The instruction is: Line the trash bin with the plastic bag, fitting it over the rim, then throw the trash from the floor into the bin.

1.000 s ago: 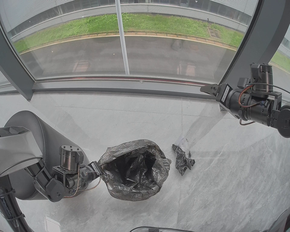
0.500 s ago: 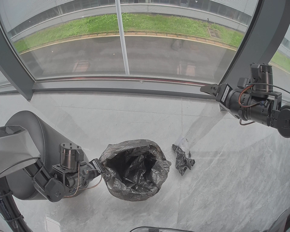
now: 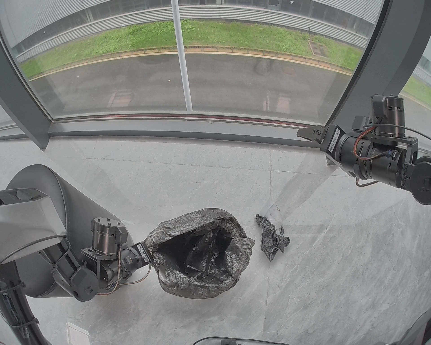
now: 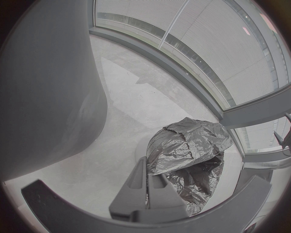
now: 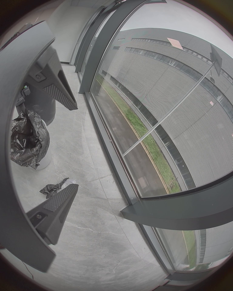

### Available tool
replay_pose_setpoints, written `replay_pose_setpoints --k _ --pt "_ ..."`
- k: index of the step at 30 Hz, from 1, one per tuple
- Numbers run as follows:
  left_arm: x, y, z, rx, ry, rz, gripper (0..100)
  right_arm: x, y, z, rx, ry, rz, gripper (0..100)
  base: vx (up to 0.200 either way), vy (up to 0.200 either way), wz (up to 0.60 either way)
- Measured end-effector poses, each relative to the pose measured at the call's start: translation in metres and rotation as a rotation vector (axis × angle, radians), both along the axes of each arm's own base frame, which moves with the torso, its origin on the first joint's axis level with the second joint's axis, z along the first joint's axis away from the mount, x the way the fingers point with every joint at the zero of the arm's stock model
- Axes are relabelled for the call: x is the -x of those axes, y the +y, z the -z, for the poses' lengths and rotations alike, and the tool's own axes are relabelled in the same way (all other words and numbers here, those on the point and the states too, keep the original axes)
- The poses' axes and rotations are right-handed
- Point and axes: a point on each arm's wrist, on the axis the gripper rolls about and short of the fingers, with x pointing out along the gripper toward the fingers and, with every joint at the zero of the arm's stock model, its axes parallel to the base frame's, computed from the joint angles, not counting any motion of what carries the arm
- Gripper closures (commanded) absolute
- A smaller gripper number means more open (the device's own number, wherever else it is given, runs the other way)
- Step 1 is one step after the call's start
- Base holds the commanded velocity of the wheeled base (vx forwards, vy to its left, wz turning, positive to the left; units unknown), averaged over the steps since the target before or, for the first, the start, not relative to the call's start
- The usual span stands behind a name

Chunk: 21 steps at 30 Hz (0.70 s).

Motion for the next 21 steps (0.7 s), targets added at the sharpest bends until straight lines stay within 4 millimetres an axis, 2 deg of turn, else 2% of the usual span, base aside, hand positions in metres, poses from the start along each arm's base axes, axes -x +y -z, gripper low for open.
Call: replay_pose_setpoints --k 14,15,21 --pt "0.0023 -0.0064 0.0049 -0.035 0.008 0.046 100 0.0000 0.0001 -0.0002 -0.001 -0.001 0.000 0 0.000 0.000 0.00" --pt "0.0025 -0.0070 0.0052 -0.035 0.009 0.048 0 0.0000 0.0001 -0.0002 -0.001 -0.001 0.000 0 0.000 0.000 0.00" --pt "0.0033 -0.0094 0.0069 -0.031 0.015 0.053 0 -0.0001 0.0000 0.0003 0.000 0.001 0.000 0 0.000 0.000 0.00"
